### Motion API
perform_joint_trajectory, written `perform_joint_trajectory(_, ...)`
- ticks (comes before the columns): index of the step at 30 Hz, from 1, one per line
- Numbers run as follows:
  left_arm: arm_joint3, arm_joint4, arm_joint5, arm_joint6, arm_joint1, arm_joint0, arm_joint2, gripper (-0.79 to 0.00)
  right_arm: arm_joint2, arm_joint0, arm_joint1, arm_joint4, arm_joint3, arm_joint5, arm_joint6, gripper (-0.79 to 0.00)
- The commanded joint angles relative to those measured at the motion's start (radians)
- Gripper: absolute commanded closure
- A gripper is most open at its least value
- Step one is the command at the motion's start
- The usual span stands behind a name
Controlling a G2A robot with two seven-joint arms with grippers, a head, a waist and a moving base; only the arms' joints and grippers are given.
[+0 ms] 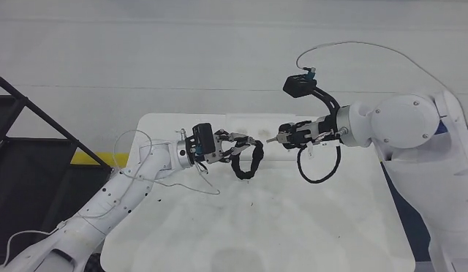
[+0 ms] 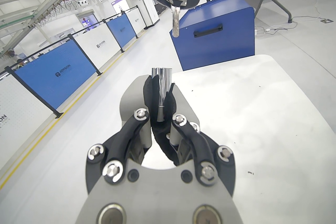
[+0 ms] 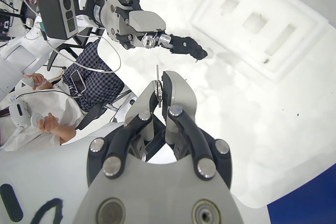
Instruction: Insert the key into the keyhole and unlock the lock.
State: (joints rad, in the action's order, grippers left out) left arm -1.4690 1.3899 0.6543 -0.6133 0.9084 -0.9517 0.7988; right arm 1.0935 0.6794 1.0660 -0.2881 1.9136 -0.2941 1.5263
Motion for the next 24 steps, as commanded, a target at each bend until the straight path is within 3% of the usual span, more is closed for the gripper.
perform_joint_trajectory(1,0.000,-0.003,0.003,-0.010,0.007,-0.001,-0.010,0.000,-0.012,-0.018,-0.006,-0.018,0.005,0.010,0.010,0.000)
perform_joint_trajectory(9,0.020,0.010,-0.041,-0.065,0.049,0.020,-0.064,0.000,-0.075,-0.097,-0.042,-0.016,0.017,0.002,0.002,0.000)
perform_joint_trajectory(24,0.101,0.035,-0.132,-0.130,0.113,0.049,-0.108,0.000,-0.274,-0.237,-0.134,0.203,-0.018,-0.078,-0.078,0.000)
